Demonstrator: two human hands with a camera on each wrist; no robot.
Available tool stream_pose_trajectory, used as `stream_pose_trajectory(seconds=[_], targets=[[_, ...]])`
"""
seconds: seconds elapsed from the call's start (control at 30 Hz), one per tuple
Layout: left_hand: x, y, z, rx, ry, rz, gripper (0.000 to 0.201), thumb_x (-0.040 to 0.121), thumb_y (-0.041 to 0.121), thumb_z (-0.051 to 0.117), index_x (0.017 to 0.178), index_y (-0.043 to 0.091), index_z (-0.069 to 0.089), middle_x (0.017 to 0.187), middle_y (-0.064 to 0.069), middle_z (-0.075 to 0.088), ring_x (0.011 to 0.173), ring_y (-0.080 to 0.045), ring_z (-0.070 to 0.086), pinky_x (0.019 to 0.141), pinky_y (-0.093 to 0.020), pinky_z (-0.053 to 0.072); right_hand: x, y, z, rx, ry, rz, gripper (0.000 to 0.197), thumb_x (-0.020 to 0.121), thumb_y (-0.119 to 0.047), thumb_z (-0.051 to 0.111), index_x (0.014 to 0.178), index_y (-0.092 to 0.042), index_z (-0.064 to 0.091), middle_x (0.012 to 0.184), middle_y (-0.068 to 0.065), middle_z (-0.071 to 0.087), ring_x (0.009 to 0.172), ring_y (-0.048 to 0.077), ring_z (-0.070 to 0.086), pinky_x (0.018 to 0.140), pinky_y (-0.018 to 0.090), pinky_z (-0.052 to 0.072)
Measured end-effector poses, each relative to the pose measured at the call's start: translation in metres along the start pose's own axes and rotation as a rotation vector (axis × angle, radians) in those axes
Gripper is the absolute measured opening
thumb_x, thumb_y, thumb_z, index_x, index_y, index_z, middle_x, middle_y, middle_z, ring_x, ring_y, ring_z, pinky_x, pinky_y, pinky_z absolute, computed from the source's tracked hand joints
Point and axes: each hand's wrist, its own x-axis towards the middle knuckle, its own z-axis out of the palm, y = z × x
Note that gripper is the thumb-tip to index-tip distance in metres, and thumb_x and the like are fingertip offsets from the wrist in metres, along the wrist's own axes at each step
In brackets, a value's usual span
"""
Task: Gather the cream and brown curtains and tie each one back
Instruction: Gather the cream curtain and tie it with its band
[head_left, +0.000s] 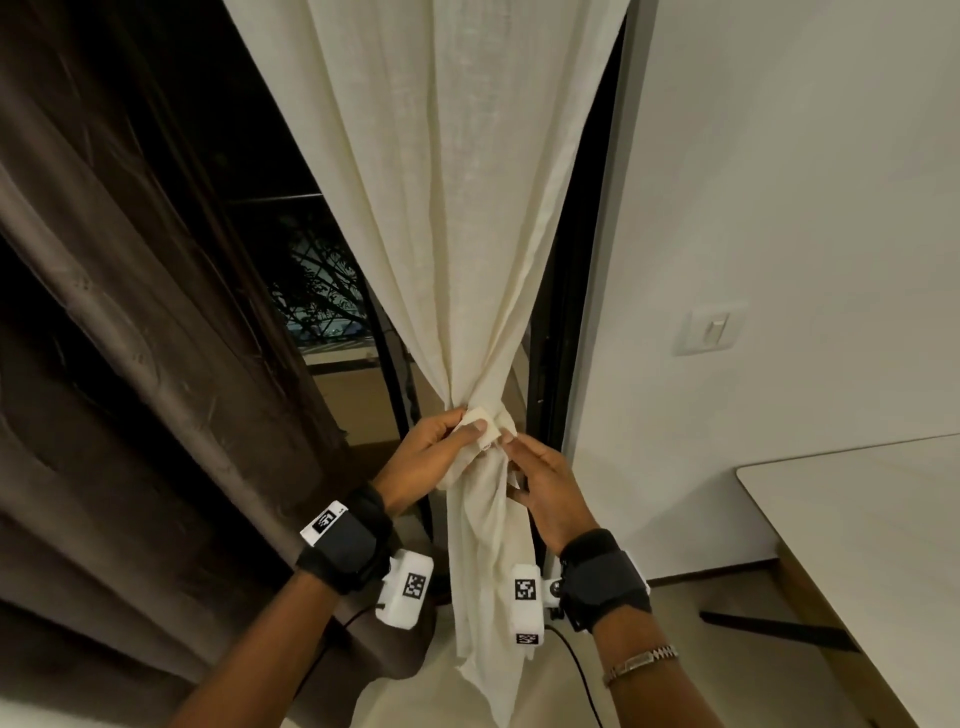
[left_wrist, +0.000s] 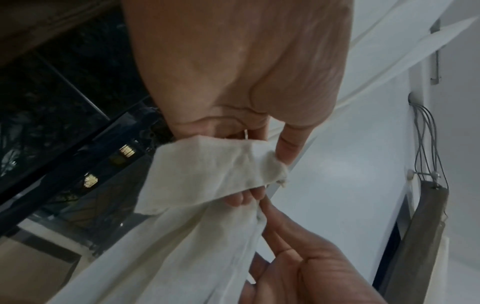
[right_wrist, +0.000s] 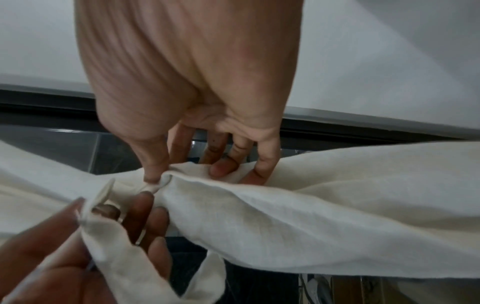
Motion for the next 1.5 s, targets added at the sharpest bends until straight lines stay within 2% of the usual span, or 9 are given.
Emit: stream_pose_trajectory(seconds=[0.17, 0.3, 0.43, 0.53, 0.67, 0.83, 1.1, 1.3, 1.5], targets=[[0.003, -0.006, -0.004, 0.419, -0.114, 0.136, 0.022, 0.100, 0.049, 0.067, 0.113, 0.034, 0.078, 0.122, 0.003, 0.063, 0.121, -0.010, 0.062, 0.110, -0.026, 0.046, 0.000, 0.000, -0.002, 0.046, 0.003, 0.031, 0.019, 0.101, -0.014, 0.071, 0.116, -0.021, 0.080, 0.111, -0.001, 0.081, 0.108, 0.021, 0.076, 0.093, 0.033, 0.063], [0.006, 0.005, -0.005, 0.501, -0.073, 0.174, 0.017, 0.094, 0.041, 0.077, 0.103, 0.028, 0.082, 0.116, -0.003, 0.066, 0.111, -0.010, 0.064, 0.100, -0.025, 0.050, 0.004, -0.002, -0.001, 0.164, 0.041, 0.141, 0.020, 0.104, 0.002, 0.059, 0.116, 0.000, 0.074, 0.118, 0.023, 0.073, 0.128, 0.051, 0.062, 0.101, 0.047, 0.057], [0.007, 0.004, -0.006, 0.402, -0.020, 0.151, 0.022, 0.096, 0.040, 0.076, 0.108, 0.022, 0.081, 0.113, 0.007, 0.076, 0.108, -0.008, 0.071, 0.101, -0.033, 0.058, -0.004, -0.013, -0.005, 0.129, -0.022, 0.105, 0.024, 0.101, -0.023, 0.070, 0.123, -0.020, 0.079, 0.122, 0.005, 0.079, 0.118, 0.026, 0.074, 0.100, 0.044, 0.062], [0.004, 0.001, -0.006, 0.357, -0.003, 0.104, 0.028, 0.095, 0.042, 0.073, 0.114, 0.023, 0.078, 0.120, 0.008, 0.077, 0.114, -0.012, 0.072, 0.103, -0.035, 0.059, -0.005, -0.013, -0.007, 0.129, -0.016, 0.107, 0.026, 0.098, -0.032, 0.073, 0.122, -0.023, 0.080, 0.120, 0.002, 0.079, 0.117, 0.025, 0.073, 0.099, 0.046, 0.062], [-0.003, 0.003, 0.008, 0.398, 0.085, 0.097, 0.014, 0.097, 0.026, 0.074, 0.103, 0.014, 0.079, 0.113, -0.001, 0.075, 0.106, -0.020, 0.073, 0.095, -0.041, 0.064, -0.007, -0.017, -0.003, 0.164, 0.022, 0.097, 0.023, 0.098, -0.026, 0.074, 0.118, -0.017, 0.081, 0.111, 0.002, 0.082, 0.106, 0.020, 0.078, 0.088, 0.035, 0.065], [0.001, 0.000, 0.019, 0.493, 0.245, 0.087, 0.021, 0.094, 0.037, 0.075, 0.094, 0.016, 0.078, 0.111, 0.003, 0.072, 0.102, -0.016, 0.069, 0.098, -0.044, 0.059, -0.008, -0.012, 0.003, 0.130, 0.021, 0.050, 0.017, 0.100, -0.019, 0.072, 0.112, -0.021, 0.083, 0.099, 0.000, 0.082, 0.087, 0.011, 0.076, 0.082, 0.031, 0.064], [-0.001, 0.003, 0.022, 0.402, 0.256, 0.056, 0.033, 0.099, 0.048, 0.069, 0.095, 0.016, 0.079, 0.104, 0.003, 0.074, 0.100, -0.013, 0.069, 0.100, -0.046, 0.057, -0.009, -0.012, 0.002, 0.066, -0.043, 0.005, 0.024, 0.102, -0.021, 0.070, 0.124, -0.021, 0.080, 0.104, 0.002, 0.081, 0.092, 0.013, 0.074, 0.086, 0.038, 0.065], [0.005, 0.000, 0.030, 0.564, 0.435, 0.136, 0.055, 0.091, 0.064, 0.068, 0.078, 0.011, 0.070, 0.082, -0.003, 0.071, 0.081, -0.017, 0.068, 0.080, -0.046, 0.061, -0.013, -0.013, 0.007, 0.046, -0.104, -0.021, 0.026, 0.104, -0.017, 0.066, 0.128, -0.020, 0.077, 0.117, 0.001, 0.079, 0.111, 0.016, 0.075, 0.093, 0.036, 0.064], [0.000, 0.015, 0.023, 0.933, 0.233, 0.122, 0.061, 0.098, 0.079, 0.040, 0.074, 0.029, 0.066, 0.092, 0.007, 0.065, 0.098, -0.016, 0.057, 0.086, -0.041, 0.054, -0.011, -0.021, -0.010, 0.063, -0.171, 0.056, 0.035, 0.097, -0.011, 0.068, 0.129, -0.024, 0.074, 0.117, 0.003, 0.077, 0.114, 0.020, 0.072, 0.099, 0.042, 0.062]])
